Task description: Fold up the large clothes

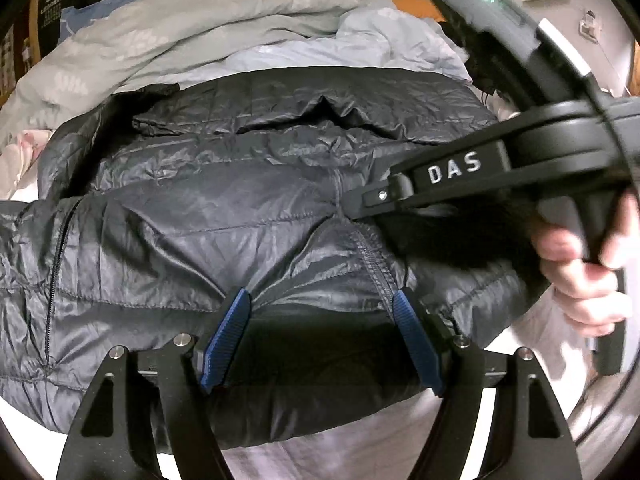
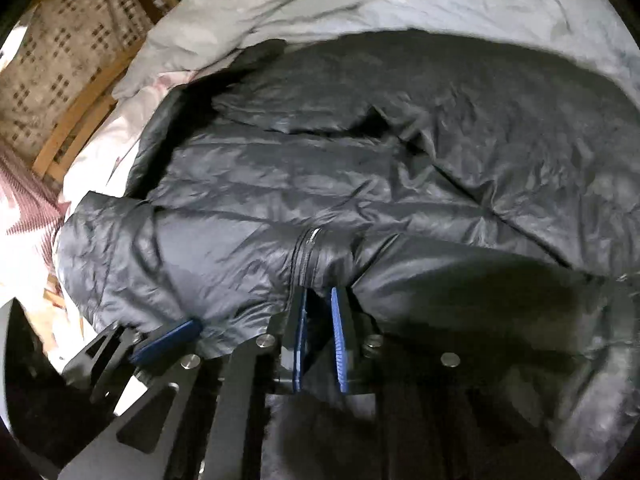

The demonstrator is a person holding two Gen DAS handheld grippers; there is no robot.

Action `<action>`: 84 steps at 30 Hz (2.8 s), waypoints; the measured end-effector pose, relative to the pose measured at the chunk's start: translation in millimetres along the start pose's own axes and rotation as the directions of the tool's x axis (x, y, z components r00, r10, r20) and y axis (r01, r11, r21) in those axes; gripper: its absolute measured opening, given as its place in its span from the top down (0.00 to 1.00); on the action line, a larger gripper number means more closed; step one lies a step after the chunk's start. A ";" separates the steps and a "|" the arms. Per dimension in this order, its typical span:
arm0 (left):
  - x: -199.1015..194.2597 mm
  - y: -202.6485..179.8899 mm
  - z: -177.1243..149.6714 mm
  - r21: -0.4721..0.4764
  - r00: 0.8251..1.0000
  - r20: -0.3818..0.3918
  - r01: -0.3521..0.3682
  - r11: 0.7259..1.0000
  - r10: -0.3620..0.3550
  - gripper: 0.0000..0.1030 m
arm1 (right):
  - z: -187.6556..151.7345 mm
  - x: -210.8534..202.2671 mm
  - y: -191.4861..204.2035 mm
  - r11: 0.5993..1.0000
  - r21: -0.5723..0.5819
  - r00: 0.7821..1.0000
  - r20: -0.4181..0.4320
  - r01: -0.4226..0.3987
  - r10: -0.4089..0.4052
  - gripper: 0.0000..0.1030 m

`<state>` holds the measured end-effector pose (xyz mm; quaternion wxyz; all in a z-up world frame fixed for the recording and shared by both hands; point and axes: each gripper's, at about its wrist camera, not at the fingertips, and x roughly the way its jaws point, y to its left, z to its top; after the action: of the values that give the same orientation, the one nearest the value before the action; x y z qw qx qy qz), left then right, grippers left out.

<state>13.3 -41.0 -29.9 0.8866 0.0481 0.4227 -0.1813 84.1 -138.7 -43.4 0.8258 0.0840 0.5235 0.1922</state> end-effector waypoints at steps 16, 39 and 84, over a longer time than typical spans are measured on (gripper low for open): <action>-3.2 -0.1 -3.5 0.015 1.000 -0.001 0.020 1.000 -0.020 0.28 | -44.6 -48.3 -14.5 0.984 -0.014 0.983 -0.023 0.179 -0.179 0.88; -110.8 179.3 99.2 -0.297 0.881 0.329 -0.247 0.922 0.341 0.35 | 48.2 -97.3 56.7 0.978 -0.071 0.956 0.236 0.195 -0.174 0.47; -26.4 237.8 92.8 -0.503 1.000 0.025 0.029 0.864 -0.019 0.35 | 195.5 21.4 128.0 0.929 -0.330 0.979 0.168 0.170 -0.119 0.49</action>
<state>152.2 165.3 33.3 0.8703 -0.1916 0.4474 -0.0763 238.1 -1.0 68.0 0.8756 -0.0860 0.4253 0.2122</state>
